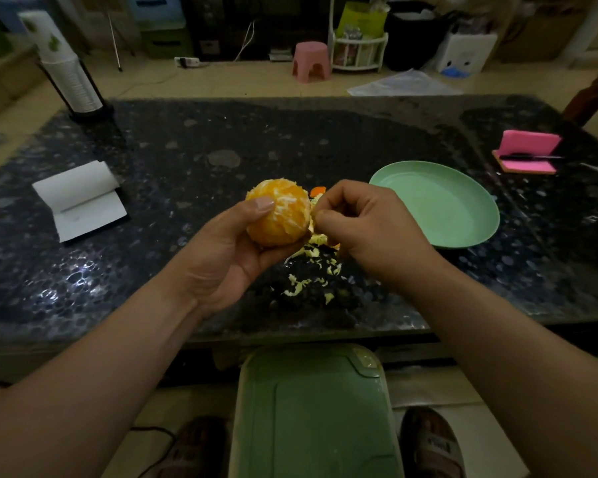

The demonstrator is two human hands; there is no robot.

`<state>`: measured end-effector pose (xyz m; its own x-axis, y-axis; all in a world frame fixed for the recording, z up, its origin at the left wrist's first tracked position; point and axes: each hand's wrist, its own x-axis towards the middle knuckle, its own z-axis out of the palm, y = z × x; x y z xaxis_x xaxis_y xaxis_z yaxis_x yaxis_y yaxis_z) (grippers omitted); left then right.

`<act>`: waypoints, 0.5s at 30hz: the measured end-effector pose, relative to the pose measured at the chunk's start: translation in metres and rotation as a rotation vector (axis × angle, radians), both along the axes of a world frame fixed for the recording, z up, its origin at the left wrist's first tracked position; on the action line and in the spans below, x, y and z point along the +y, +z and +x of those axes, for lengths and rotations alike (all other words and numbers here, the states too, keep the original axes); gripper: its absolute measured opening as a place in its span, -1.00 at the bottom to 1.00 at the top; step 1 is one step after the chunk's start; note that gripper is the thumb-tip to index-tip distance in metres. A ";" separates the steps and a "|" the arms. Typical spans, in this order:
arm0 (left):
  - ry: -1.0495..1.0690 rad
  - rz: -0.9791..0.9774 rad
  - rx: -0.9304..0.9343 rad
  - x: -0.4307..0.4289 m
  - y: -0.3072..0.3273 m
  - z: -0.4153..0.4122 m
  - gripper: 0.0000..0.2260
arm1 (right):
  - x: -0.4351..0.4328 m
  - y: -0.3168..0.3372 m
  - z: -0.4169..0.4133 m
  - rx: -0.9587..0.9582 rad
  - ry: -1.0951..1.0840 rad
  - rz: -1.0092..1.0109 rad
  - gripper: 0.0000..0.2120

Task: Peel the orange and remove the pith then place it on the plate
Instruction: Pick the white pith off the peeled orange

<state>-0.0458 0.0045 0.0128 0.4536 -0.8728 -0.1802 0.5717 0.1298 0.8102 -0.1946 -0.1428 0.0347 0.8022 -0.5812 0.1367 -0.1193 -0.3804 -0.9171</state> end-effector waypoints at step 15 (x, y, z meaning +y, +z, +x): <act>0.088 0.060 -0.177 -0.006 -0.008 0.002 -0.50 | 0.001 -0.010 0.000 0.082 -0.074 -0.331 -0.96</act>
<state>-0.0441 -0.0013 0.0050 0.5570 -0.8183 -0.1415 0.4078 0.1211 0.9050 -0.1942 -0.1421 0.0247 0.7757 -0.5732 0.2641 -0.2260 -0.6430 -0.7318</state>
